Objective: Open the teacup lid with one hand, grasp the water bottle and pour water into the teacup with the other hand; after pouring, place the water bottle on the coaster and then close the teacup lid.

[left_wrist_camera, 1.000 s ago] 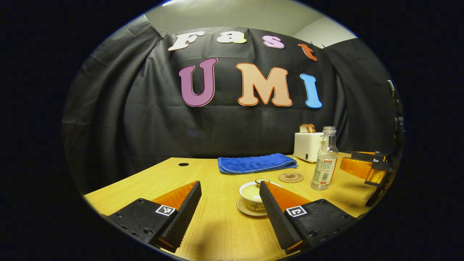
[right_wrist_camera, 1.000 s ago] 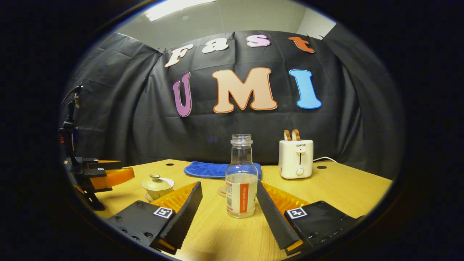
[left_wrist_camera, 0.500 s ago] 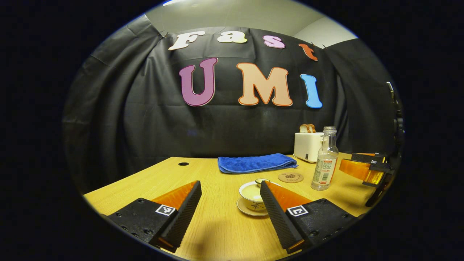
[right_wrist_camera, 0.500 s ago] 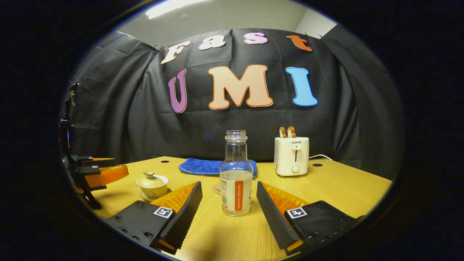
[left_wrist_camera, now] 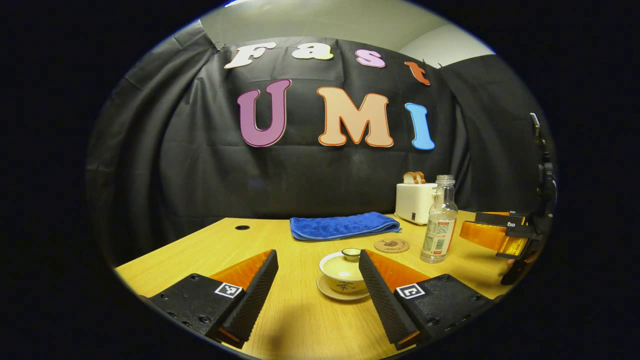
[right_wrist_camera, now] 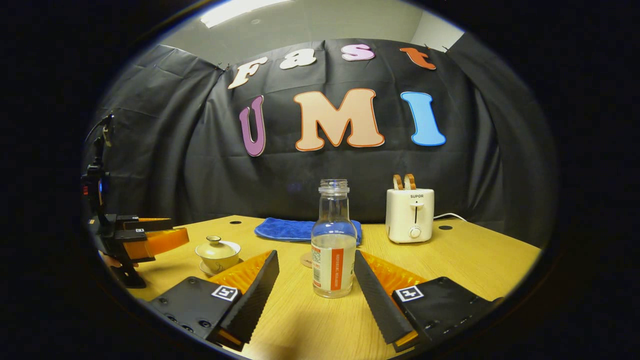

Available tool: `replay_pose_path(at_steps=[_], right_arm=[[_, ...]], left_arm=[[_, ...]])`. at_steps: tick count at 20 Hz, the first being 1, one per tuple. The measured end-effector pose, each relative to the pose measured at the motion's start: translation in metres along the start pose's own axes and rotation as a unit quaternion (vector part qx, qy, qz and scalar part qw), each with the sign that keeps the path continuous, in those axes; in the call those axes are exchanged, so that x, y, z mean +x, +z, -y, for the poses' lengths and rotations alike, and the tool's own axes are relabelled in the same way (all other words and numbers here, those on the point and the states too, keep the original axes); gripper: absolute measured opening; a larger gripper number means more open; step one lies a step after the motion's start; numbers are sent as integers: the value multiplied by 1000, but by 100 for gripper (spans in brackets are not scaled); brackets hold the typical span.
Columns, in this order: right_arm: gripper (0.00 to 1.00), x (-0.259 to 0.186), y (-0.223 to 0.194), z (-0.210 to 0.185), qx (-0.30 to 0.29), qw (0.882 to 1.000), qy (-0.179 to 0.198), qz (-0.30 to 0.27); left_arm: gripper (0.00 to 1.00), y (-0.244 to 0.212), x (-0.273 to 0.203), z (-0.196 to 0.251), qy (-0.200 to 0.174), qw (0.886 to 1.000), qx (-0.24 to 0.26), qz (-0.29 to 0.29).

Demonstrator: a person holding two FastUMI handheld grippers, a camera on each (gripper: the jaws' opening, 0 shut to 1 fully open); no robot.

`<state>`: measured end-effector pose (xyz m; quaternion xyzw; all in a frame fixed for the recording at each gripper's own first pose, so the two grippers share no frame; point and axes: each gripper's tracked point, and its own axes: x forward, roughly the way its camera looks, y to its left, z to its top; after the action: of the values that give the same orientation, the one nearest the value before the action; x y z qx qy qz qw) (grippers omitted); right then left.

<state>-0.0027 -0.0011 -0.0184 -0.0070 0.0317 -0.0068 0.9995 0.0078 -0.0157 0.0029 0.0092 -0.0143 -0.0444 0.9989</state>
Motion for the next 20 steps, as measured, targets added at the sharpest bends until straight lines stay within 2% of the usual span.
replay_pose_path(at_steps=[6, 10, 13, 14, 17, 18, 19, 20], right_arm=[[97, 1, 0, 0, 0, 1000, 0, 0], [97, 2, 0, 0, 0, 1000, 0, 1], [100, 2, 0, 0, 0, 1000, 0, 1], [94, 2, 0, 0, 0, 1000, 0, 1], [94, 2, 1, -1, 0, 1000, 2, 1], [97, 2, 1, -1, 0, 1000, 2, 1], [94, 2, 0, -1, 0, 1000, 2, 1], [94, 2, 0, -2, 0, 1000, 2, 1]], left_arm=[[95, -2, 36, 21, -52, 999, 0, -4], [95, -12, 54, 31, -76, 997, 5, -28], [94, -14, 61, 33, -79, 996, 11, -38], [93, -15, 63, 33, -79, 996, 12, -40], [84, -18, 67, 36, -83, 995, 14, -46], [82, -19, 68, 36, -84, 995, 15, -50], [75, -20, 69, 38, -87, 995, 16, -53], [71, -22, 70, 40, -91, 994, 19, -57]])
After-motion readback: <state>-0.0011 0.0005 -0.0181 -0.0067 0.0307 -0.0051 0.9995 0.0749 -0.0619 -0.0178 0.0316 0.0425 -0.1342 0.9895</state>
